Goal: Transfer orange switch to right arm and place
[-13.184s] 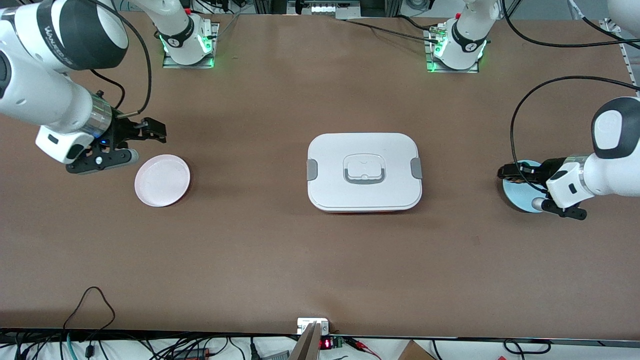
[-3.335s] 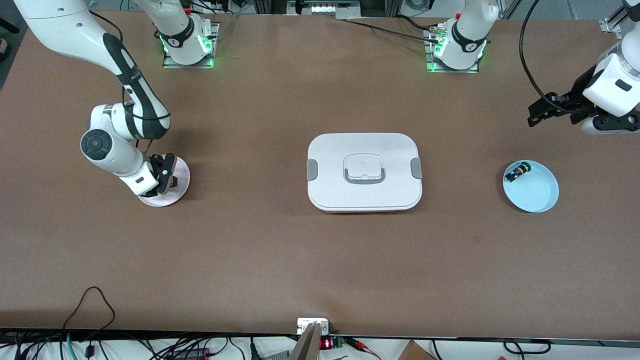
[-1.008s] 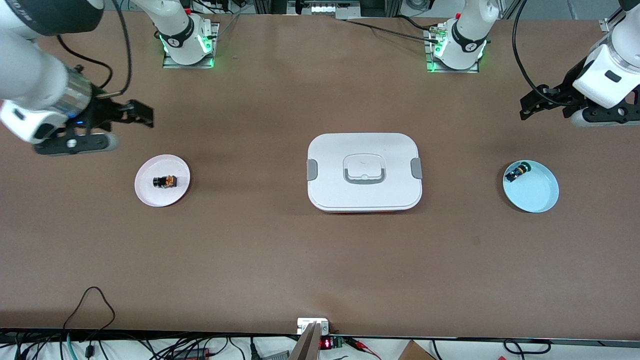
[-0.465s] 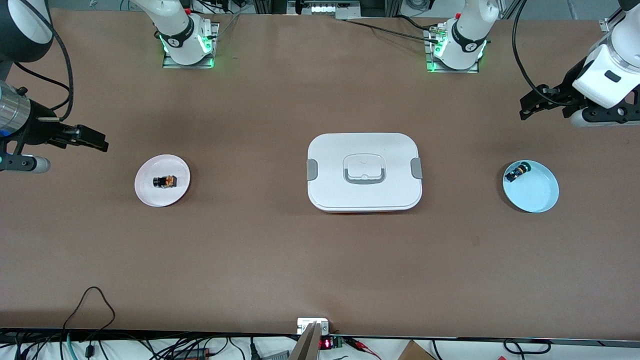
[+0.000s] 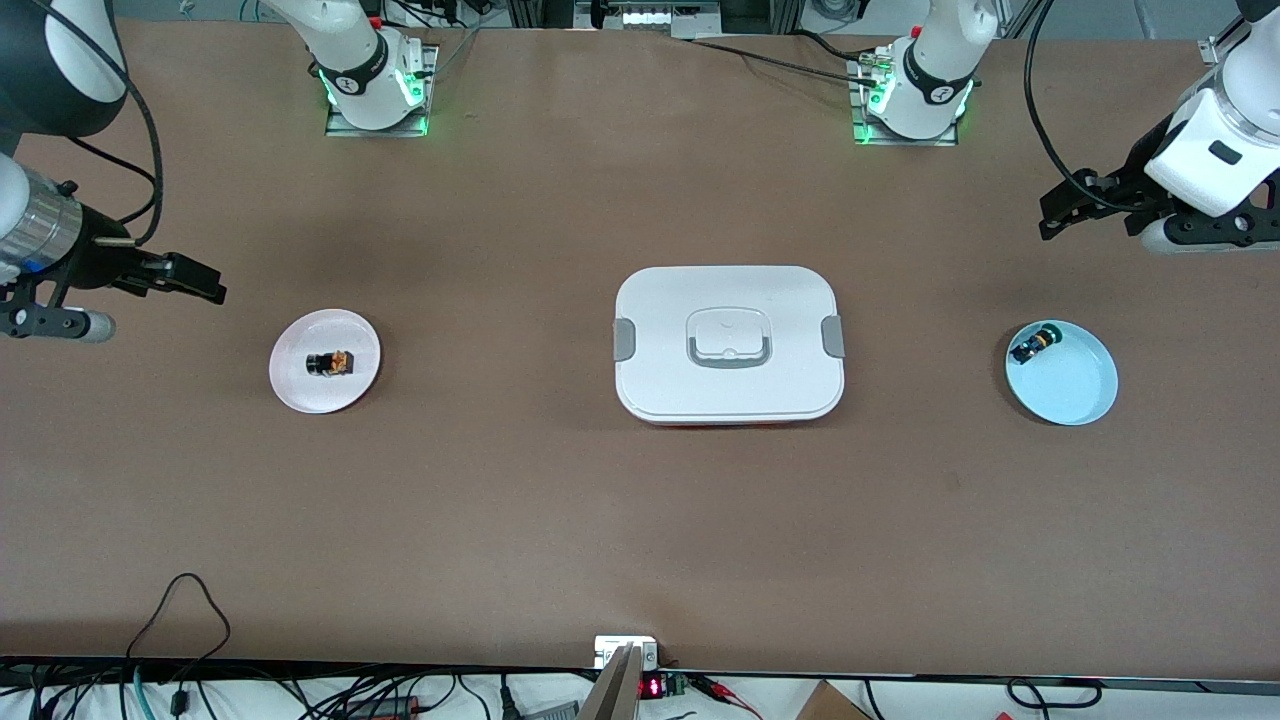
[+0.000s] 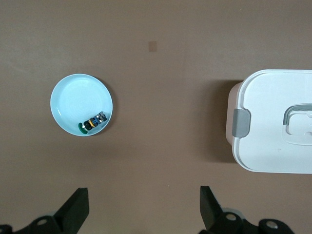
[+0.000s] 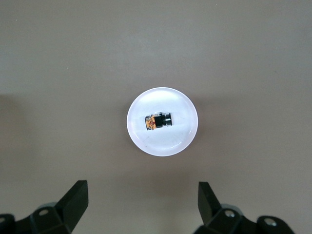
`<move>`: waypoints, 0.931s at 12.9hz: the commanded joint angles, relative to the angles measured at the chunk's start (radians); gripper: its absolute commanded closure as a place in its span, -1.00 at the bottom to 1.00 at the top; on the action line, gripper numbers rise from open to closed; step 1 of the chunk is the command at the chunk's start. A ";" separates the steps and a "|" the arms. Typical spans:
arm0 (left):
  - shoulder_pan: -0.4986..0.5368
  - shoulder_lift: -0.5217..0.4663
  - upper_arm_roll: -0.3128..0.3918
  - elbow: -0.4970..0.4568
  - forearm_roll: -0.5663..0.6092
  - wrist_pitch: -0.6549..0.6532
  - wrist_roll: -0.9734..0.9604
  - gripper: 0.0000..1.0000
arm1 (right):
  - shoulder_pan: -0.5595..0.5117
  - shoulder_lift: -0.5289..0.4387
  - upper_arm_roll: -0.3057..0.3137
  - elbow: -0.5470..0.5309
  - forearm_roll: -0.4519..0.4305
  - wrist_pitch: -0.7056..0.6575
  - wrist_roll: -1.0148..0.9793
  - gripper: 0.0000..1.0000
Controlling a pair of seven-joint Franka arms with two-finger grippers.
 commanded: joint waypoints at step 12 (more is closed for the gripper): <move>-0.015 -0.007 0.008 0.003 0.018 -0.012 -0.010 -1.00 | -0.004 -0.077 0.004 0.045 -0.022 -0.070 -0.131 -1.00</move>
